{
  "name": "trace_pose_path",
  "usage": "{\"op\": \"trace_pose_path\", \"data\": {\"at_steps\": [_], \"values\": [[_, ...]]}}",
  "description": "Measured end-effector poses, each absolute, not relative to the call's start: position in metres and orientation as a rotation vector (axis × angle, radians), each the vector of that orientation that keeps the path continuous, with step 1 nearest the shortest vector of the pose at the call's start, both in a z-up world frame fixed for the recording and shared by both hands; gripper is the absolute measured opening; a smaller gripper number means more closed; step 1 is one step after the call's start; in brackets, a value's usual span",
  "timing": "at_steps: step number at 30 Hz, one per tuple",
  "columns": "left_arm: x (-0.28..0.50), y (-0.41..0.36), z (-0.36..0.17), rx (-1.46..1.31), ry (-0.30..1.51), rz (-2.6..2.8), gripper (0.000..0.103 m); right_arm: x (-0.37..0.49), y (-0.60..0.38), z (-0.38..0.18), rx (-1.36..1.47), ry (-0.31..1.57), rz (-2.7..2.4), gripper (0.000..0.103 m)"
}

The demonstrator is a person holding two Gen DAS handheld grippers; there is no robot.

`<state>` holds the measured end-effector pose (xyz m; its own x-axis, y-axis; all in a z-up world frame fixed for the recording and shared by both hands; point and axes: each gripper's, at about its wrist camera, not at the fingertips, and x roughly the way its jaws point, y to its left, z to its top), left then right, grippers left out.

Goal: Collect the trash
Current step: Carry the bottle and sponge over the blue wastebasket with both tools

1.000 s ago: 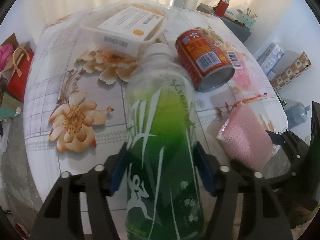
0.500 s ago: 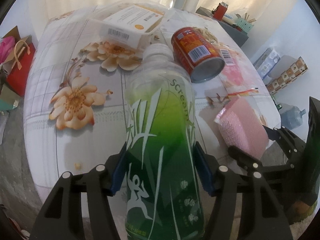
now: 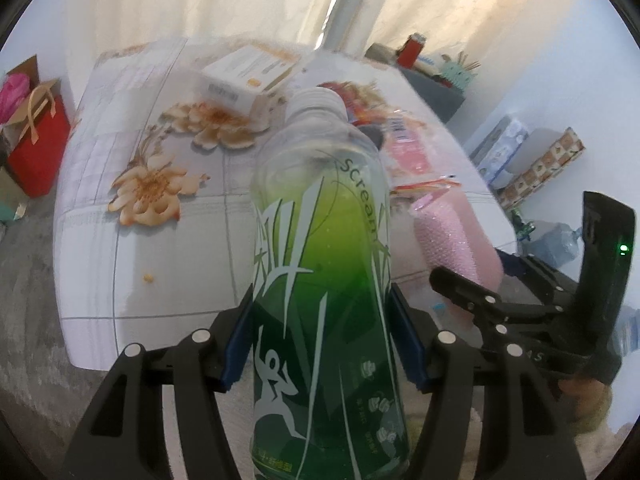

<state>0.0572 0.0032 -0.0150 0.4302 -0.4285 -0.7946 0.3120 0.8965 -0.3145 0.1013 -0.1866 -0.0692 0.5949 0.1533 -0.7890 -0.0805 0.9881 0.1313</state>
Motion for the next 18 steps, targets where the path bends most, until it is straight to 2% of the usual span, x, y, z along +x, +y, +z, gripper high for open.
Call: {"op": "trace_pose_path", "data": {"at_steps": [8,18], "values": [[0.044,-0.031,0.013,-0.062,0.950,-0.598,0.060,0.056,-0.234,-0.058,0.240,0.838,0.037,0.079],[0.051,-0.141,0.034,0.085,0.925,-0.896,0.060,0.001,-0.336,-0.063,0.483,0.770,-0.210,0.079]]}}
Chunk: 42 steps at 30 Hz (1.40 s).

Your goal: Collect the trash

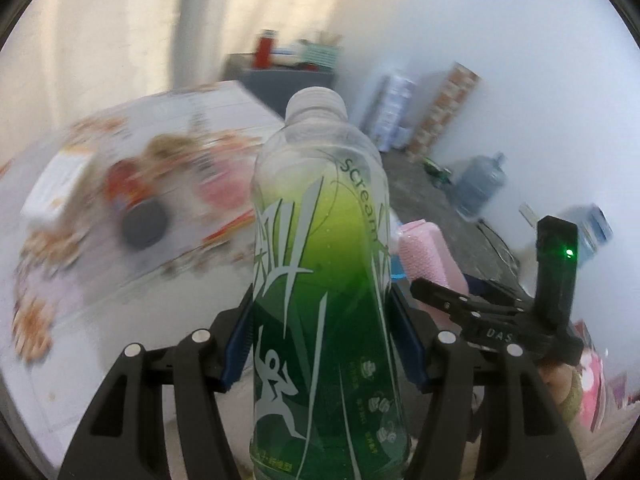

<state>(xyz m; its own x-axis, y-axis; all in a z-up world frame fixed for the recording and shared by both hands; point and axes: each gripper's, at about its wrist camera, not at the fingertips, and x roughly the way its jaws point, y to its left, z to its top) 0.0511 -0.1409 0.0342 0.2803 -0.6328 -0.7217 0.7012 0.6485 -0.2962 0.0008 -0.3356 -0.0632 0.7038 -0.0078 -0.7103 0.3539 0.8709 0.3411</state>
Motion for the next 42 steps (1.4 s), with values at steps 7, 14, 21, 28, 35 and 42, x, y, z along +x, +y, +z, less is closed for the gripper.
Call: {"op": "trace_pose_path", "data": {"at_steps": [7,14,21,28,35,42], "values": [[0.054,-0.245,0.030,0.190,0.975,-1.071,0.060,-0.036,-0.404,-0.068,0.602,0.712,-0.377,0.079],[0.058,-0.358,-0.004,0.267,1.160,-1.165,0.060,-0.054,-0.475,-0.098,0.704,0.708,-0.515,0.079],[0.080,-0.466,-0.052,0.358,1.355,-1.165,0.060,-0.033,-0.549,-0.143,0.795,0.781,-0.566,0.079],[0.117,-0.566,-0.104,0.538,1.415,-1.058,0.061,0.010,-0.611,-0.208,0.893,0.908,-0.562,0.079],[0.139,-0.624,-0.166,0.617,1.546,-0.921,0.061,0.040,-0.643,-0.250,0.947,0.996,-0.555,0.080],[0.137,-0.645,-0.190,0.662,1.516,-0.859,0.067,0.052,-0.666,-0.273,1.007,1.031,-0.563,0.082]]}}
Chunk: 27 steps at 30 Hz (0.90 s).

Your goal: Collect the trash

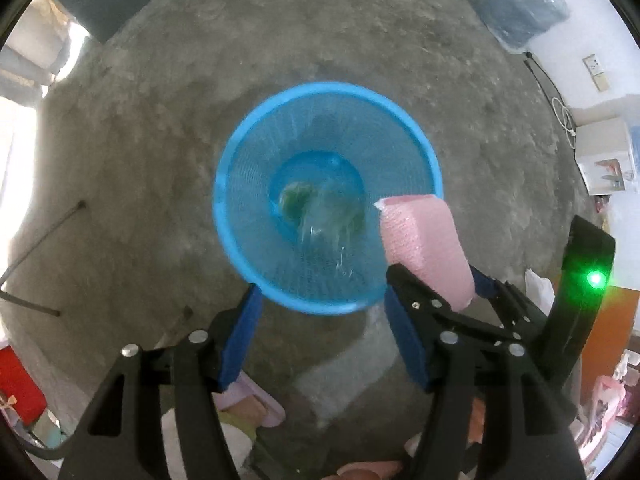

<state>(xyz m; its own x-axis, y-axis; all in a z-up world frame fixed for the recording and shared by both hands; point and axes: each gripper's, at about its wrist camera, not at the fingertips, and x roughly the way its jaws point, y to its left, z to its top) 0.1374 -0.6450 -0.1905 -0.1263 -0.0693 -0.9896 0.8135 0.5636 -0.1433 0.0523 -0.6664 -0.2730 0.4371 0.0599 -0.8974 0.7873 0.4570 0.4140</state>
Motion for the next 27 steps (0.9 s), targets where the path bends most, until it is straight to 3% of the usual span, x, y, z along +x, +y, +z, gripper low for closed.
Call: {"op": "trace_pose_path", "data": {"at_steps": [13,27], "values": [[0.147,-0.628,-0.141,0.595,1.407,-0.886,0.072,0.043,-0.670,-0.260,0.983,0.945,-0.588,0.083],[0.147,-0.584,-0.065,0.505,1.289,-0.972,0.072,0.023,-0.675,-0.232,1.024,0.841,-0.595,0.077]]}}
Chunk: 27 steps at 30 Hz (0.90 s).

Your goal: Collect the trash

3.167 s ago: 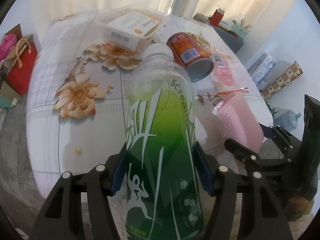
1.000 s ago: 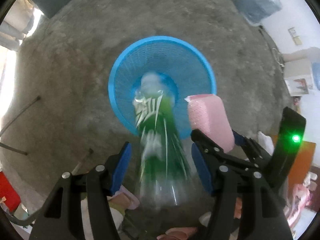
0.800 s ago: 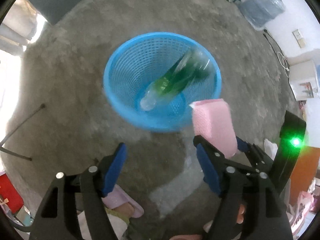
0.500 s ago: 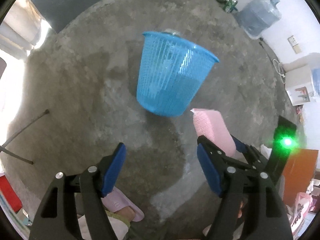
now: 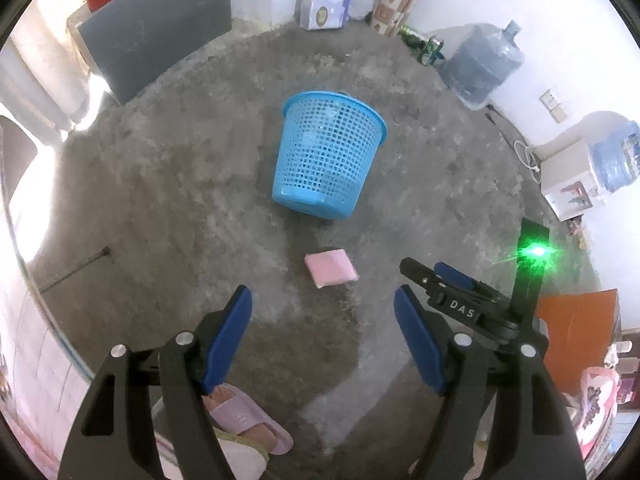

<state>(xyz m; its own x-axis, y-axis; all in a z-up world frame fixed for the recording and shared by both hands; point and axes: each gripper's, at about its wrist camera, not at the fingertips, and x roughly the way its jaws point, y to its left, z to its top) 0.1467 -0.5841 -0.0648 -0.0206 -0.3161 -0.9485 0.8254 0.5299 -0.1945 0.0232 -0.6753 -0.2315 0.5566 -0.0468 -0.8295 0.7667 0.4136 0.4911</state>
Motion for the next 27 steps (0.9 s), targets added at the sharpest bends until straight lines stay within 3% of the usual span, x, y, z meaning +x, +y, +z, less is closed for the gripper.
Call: {"op": "trace_pose_path", "data": {"at_steps": [10,16,22,27], "values": [[0.143,-0.530,-0.025,0.435,1.247,-1.040,0.072,-0.012,-0.660,-0.229,1.078,0.824,-0.613,0.077],[0.136,-0.476,0.006,0.369,1.186,-1.060,0.072,-0.021,-0.645,-0.234,1.088,0.905,-0.639,0.079],[0.127,-0.416,0.028,0.311,1.125,-1.037,0.073,-0.016,-0.626,-0.220,0.975,0.992,-0.729,0.092],[0.117,-0.360,0.045,0.267,1.069,-1.002,0.075,-0.017,-0.612,-0.205,0.884,1.009,-0.800,0.095]]}}
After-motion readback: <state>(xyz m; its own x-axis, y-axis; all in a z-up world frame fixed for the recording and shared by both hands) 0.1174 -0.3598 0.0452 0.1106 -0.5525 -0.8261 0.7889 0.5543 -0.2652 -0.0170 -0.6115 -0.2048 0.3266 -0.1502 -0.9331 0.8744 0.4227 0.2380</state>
